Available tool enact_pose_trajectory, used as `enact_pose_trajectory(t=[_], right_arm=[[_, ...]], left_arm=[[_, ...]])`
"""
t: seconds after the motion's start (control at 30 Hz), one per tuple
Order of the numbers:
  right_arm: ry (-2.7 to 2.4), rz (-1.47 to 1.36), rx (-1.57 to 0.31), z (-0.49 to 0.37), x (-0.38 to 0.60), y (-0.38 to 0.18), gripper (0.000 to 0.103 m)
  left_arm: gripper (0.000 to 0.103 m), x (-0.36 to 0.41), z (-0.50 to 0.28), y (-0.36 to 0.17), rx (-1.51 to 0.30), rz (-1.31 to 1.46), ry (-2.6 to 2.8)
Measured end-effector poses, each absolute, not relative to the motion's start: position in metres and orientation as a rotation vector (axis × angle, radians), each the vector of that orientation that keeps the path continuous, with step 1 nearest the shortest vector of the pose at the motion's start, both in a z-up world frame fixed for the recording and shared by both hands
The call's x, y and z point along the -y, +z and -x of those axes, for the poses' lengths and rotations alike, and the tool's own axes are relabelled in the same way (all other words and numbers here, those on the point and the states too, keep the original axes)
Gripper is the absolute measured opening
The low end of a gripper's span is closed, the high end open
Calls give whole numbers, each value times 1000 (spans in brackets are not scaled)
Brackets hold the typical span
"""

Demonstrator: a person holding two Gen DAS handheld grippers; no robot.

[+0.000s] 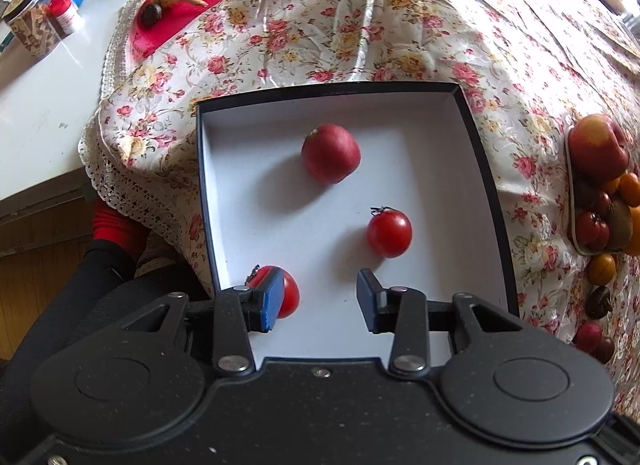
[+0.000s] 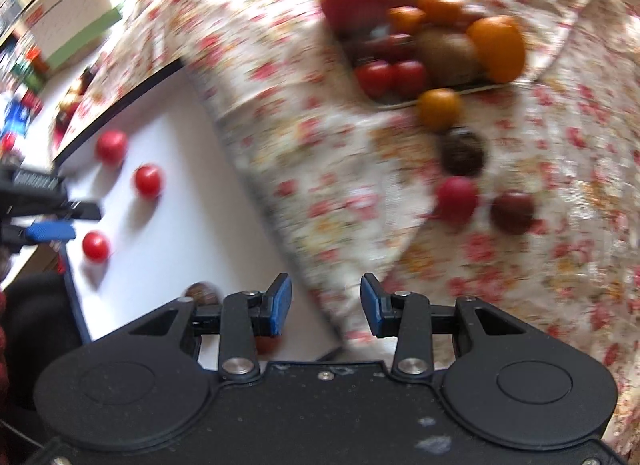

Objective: Organize fruits
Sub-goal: 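Reach the right gripper to the dark red plum and close on it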

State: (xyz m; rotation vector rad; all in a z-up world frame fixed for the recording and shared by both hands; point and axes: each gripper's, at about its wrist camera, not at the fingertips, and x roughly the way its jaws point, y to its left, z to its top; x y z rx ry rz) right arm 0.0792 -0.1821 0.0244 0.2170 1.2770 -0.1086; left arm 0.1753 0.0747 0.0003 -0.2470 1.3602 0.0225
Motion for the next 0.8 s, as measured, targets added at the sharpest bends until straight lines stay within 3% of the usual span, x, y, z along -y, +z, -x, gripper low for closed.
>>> enact_pose_trajectory(t=[0.53,0.8], right_arm=[[-397,-428,-1171,-49,350,16,41],[-380,-490,-1183,-39,371,-2,41]], left_arm=[[48,18,-146,29,-1212,7,-265],[48,85,-121,35,-1188,-111,-383]])
